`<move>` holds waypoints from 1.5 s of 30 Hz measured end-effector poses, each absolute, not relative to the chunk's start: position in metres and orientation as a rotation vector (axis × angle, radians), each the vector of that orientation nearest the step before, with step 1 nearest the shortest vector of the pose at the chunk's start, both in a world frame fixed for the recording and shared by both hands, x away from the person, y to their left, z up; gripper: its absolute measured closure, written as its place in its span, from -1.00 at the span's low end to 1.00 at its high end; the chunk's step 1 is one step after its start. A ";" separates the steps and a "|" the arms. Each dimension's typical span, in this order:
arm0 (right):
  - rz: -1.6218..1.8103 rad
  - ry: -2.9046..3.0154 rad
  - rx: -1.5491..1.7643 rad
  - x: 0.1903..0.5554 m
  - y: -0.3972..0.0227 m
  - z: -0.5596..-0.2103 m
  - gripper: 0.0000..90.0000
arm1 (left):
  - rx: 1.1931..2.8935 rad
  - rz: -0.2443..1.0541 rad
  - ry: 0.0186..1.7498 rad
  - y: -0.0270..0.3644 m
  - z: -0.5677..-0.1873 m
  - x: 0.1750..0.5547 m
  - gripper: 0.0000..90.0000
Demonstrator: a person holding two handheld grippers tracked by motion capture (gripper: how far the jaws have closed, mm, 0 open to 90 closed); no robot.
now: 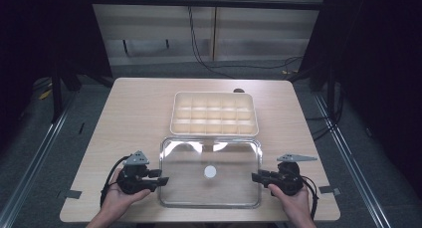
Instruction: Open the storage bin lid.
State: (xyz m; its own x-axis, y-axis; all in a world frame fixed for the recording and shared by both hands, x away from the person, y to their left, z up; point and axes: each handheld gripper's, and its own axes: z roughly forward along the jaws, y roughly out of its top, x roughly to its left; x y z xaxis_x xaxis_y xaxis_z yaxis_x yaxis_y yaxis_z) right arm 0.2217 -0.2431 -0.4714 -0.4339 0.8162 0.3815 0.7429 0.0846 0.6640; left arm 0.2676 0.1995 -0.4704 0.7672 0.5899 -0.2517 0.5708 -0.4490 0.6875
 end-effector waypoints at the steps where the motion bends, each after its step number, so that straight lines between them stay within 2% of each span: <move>1: 1.276 2.250 1.628 0.223 -0.242 -0.472 0.40 | 2.157 0.025 0.867 0.200 -0.471 0.268 0.29; 5: 1.254 2.256 1.635 0.227 -0.240 -0.475 0.34 | 2.152 0.011 0.879 0.199 -0.474 0.270 0.27; 8: 1.206 2.269 1.647 0.230 -0.238 -0.482 0.19 | 2.178 0.003 0.885 0.198 -0.477 0.270 0.27; 12: 1.172 2.271 1.679 0.233 -0.237 -0.488 0.09 | 2.205 0.002 0.895 0.195 -0.480 0.268 0.26; 17: 1.158 2.269 1.669 0.233 -0.236 -0.489 0.05 | 2.199 -0.011 0.896 0.194 -0.482 0.270 0.26; 18: 1.141 2.276 1.660 0.233 -0.234 -0.490 -0.02 | 2.195 -0.010 0.900 0.194 -0.482 0.270 0.25; 33: 1.149 2.249 1.667 0.235 -0.237 -0.495 -0.06 | 2.219 -0.034 0.926 0.191 -0.486 0.275 0.14; 35: 1.161 2.230 1.660 0.235 -0.238 -0.494 -0.08 | 2.217 -0.022 0.935 0.191 -0.486 0.275 0.12; 36: 1.186 2.212 1.639 0.234 -0.239 -0.492 -0.07 | 2.234 0.052 0.936 0.191 -0.486 0.275 0.20; 40: 1.233 2.178 1.622 0.233 -0.241 -0.489 -0.08 | 2.166 -0.005 0.938 0.194 -0.484 0.275 0.07; 45: 1.307 2.163 1.560 0.228 -0.244 -0.482 -0.20 | 2.130 0.046 0.925 0.198 -0.477 0.274 -0.08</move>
State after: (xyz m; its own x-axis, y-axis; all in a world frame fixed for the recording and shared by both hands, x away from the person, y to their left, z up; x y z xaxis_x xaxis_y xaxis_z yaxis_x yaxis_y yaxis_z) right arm 0.2280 -0.2441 -0.4816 -0.4378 0.8345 0.3346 0.6841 0.0677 0.7263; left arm 0.2738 0.1977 -0.4774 0.7325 0.6292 -0.2599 0.6001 -0.4163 0.6831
